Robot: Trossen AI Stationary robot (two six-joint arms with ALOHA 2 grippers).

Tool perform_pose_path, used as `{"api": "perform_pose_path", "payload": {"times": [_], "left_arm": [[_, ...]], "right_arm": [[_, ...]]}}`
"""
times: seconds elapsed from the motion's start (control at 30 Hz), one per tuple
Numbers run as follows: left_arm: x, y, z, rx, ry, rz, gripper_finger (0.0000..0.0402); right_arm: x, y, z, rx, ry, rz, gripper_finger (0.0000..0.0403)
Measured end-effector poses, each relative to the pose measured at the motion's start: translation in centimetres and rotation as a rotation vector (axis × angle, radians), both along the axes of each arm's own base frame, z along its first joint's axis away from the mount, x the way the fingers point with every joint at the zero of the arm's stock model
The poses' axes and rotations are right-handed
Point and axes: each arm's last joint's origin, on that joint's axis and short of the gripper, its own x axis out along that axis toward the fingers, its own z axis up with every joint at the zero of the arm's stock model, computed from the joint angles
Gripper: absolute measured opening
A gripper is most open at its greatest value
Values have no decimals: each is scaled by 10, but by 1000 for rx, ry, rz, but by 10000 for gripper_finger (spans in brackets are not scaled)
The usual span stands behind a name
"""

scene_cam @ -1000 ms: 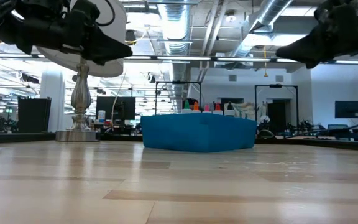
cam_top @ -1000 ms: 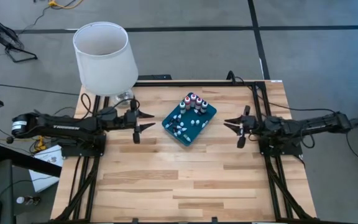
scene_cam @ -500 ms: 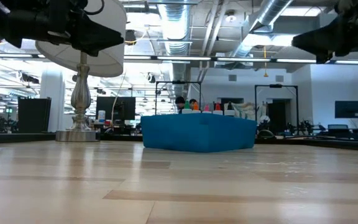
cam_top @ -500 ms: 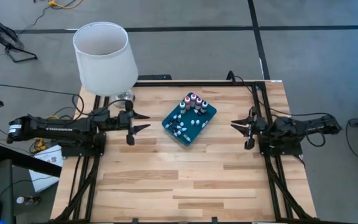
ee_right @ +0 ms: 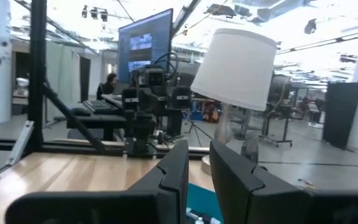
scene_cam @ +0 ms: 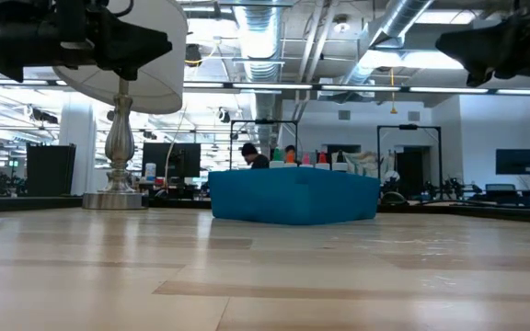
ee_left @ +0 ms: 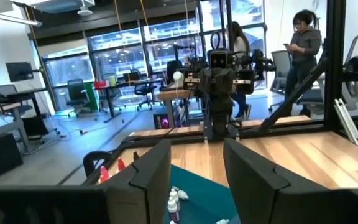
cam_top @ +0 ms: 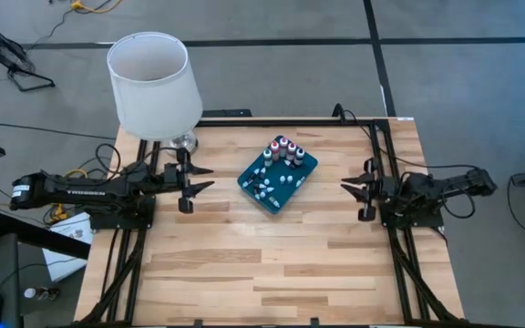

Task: Pick & Place food coloring
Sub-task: Return to Home Position

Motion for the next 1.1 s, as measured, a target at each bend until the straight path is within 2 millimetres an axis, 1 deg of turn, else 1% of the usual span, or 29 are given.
{"api": "perform_pose_path", "payload": {"times": [0.23,0.33,0.47,0.53,1.1], "left_arm": [[-2,0,1,5,0,-5,142],[-4,-1,0,5,19,-4,142],[-10,-2,2,17,17,-2,142],[-14,-2,3,21,20,-1,142],[-35,-6,5,27,17,-10,142]], "right_arm": [[-4,-4,3,-23,-39,-40,59],[-3,-3,0,-40,1,-28,59],[-2,-4,-4,-27,36,-80,59],[-3,-4,-1,-29,14,-78,59],[-3,-4,-1,-18,8,-72,59]]}}
